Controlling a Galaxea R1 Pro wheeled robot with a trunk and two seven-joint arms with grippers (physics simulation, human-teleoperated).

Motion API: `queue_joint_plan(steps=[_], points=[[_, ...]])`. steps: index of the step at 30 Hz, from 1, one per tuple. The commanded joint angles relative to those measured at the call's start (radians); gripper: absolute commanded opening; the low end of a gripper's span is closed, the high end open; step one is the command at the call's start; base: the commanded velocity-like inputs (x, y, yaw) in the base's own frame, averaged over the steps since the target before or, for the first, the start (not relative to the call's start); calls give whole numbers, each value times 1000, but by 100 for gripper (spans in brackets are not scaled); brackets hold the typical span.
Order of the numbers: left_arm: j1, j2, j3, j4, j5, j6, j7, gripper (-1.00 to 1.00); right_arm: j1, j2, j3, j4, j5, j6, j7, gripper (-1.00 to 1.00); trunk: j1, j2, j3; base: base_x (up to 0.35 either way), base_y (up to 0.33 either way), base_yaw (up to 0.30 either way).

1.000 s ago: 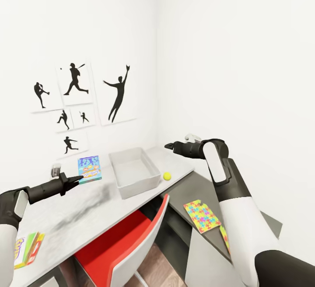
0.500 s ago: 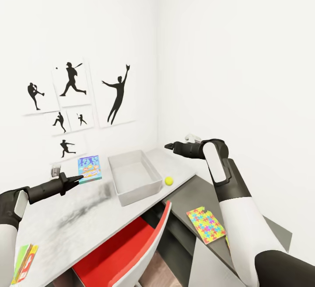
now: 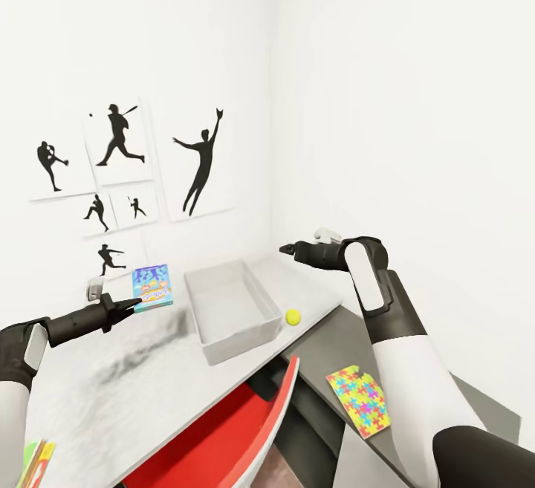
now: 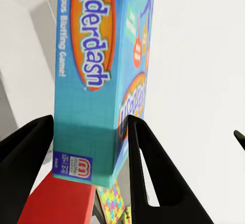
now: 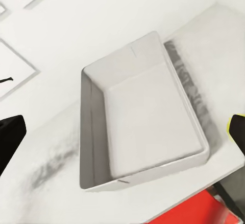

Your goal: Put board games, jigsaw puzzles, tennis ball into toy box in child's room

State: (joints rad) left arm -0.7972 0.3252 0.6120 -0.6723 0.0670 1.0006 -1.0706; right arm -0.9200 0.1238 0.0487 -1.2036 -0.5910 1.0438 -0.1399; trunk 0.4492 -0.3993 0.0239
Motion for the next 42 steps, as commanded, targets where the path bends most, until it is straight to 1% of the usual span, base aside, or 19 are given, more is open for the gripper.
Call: queue_joint_plan(steps=[1, 14, 20, 42], points=[[0, 0, 2, 0, 6, 9, 0, -100, 0, 0, 0, -1, -10, 2, -10, 100, 1, -1, 0, 204, 22, 0], [0, 0, 2, 0, 7, 8, -2, -100, 0, 0, 0, -1, -10, 2, -10, 100, 1, -1, 0, 188, 63, 0], [0, 0, 2, 0, 7, 7, -2, -100, 0, 2, 0, -1, -10, 1, -10, 100, 1, -1, 0, 133, -16, 0], [0, -2, 2, 0, 7, 7, -5, -100, 5, 0, 1, -1, -10, 2, -10, 100, 1, -1, 0, 53, -15, 0]])
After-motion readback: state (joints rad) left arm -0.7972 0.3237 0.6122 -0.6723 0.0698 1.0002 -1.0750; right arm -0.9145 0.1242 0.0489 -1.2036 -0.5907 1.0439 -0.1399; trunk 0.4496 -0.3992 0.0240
